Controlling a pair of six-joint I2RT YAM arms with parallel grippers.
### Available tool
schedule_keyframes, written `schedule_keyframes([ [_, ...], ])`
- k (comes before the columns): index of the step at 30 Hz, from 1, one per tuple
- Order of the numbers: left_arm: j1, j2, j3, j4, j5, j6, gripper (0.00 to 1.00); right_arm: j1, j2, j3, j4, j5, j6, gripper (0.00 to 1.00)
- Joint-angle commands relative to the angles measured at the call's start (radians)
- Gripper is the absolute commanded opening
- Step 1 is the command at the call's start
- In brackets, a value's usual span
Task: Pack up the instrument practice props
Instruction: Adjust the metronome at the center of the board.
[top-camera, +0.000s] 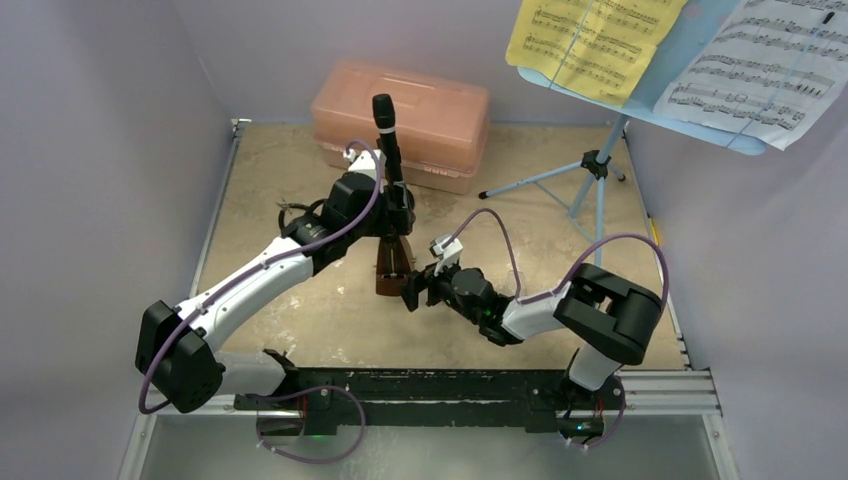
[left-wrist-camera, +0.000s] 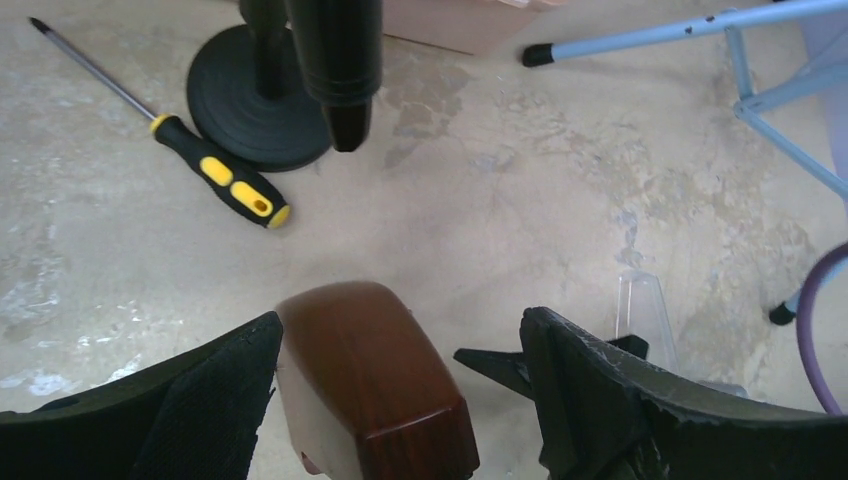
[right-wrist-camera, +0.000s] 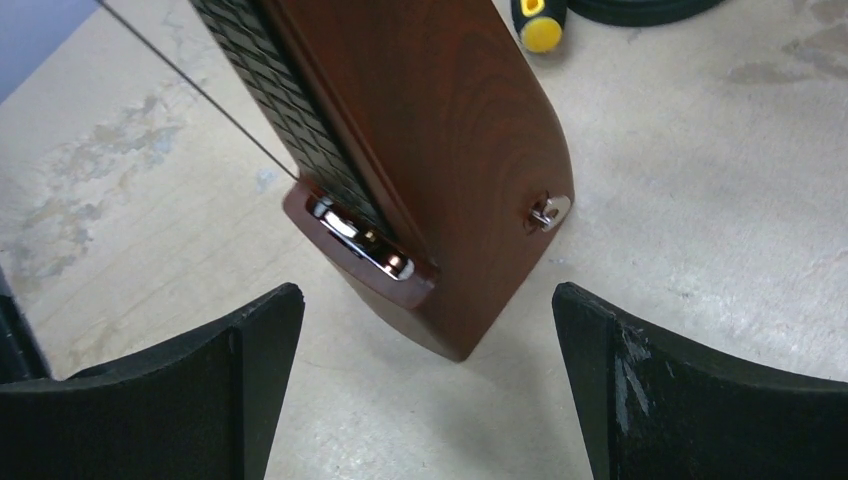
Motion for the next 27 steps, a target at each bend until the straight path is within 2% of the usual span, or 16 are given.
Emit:
schedule_keyframes([
  [1,0.004,-0.005,-0.030,0.090,0.135,0.020,0.88,0.000,0.027,-0.002,0.096,0.081,0.039,0.98],
  [8,0.003,-0.039,-0.087,0.096,0.289,0.014,0.84,-0.022,0.018,0.009,0.035,0.141,0.021,0.98],
  [20,0.002,-0.174,-0.174,0.039,0.327,-0.020,0.83,-0.147,-0.068,-0.019,-0.027,0.108,0.048,0.94],
  [27,0.003,-0.210,-0.185,0.011,0.340,-0.005,0.82,-0.153,-0.137,-0.041,-0.028,0.095,0.027,0.90],
])
